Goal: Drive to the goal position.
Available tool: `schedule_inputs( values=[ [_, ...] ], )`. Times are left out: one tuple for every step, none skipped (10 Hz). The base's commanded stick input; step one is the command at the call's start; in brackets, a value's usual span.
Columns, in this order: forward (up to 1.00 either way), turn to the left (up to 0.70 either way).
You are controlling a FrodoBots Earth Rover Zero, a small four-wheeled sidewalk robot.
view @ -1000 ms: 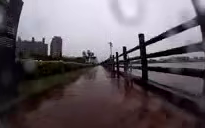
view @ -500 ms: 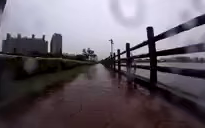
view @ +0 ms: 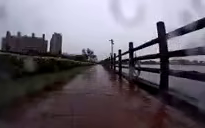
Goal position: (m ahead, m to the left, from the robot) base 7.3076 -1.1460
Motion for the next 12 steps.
schedule_inputs(
  values=[
    [1.0,0.0],
    [1.0,0.0],
    [1.0,0.0],
    [1.0,0.0],
    [1.0,0.0],
    [1.0,0.0],
    [1.0,0.0],
    [1.0,0.0],
    [1.0,0.0],
    [1.0,0.0],
    [1.0,0.0],
    [1.0,0.0]
  ],
)
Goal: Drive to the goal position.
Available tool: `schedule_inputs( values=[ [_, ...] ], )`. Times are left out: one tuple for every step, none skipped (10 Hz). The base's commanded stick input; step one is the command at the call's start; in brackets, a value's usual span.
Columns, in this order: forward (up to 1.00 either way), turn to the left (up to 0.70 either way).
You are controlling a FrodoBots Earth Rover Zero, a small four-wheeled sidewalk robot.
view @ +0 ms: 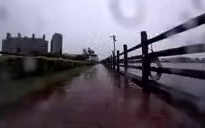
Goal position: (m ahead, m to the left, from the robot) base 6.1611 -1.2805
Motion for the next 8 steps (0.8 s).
schedule_inputs(
  values=[
    [1.0,0.0],
    [1.0,0.0],
    [1.0,0.0],
    [1.0,0.0],
    [1.0,0.0],
    [1.0,0.0],
    [1.0,0.0],
    [1.0,0.0]
  ],
)
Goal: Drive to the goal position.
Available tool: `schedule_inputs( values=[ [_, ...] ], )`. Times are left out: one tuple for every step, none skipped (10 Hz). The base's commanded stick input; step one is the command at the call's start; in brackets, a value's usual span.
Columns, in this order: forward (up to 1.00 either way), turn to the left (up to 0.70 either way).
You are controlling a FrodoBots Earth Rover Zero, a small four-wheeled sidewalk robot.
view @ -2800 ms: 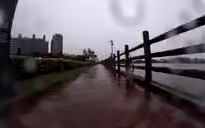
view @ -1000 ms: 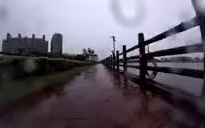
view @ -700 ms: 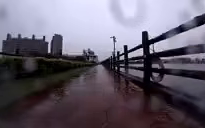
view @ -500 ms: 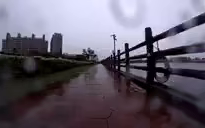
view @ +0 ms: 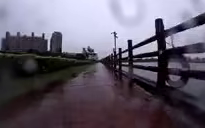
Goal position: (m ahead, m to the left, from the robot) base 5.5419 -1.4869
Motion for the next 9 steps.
schedule_inputs(
  values=[
    [1.0,0.0],
    [1.0,0.0],
    [1.0,0.0],
    [1.0,0.0],
    [1.0,0.0],
    [1.0,0.0],
    [1.0,0.0],
    [1.0,0.0],
    [1.0,0.11]
  ],
)
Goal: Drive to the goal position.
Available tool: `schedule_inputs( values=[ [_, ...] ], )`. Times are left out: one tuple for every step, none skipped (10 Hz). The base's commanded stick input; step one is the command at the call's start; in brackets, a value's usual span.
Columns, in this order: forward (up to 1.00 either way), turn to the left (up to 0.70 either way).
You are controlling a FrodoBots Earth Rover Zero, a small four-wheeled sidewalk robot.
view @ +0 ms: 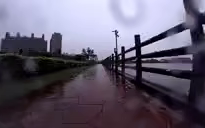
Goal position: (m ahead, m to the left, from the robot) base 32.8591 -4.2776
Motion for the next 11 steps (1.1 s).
schedule_inputs(
  values=[
    [1.0,0.1],
    [1.0,0.0],
    [1.0,0.0],
    [1.0,0.0],
    [1.0,0.0],
    [1.0,0.0],
    [1.0,0.0],
    [1.0,0.0],
    [1.0,0.0],
    [1.0,0.0],
    [1.0,0.0]
  ],
)
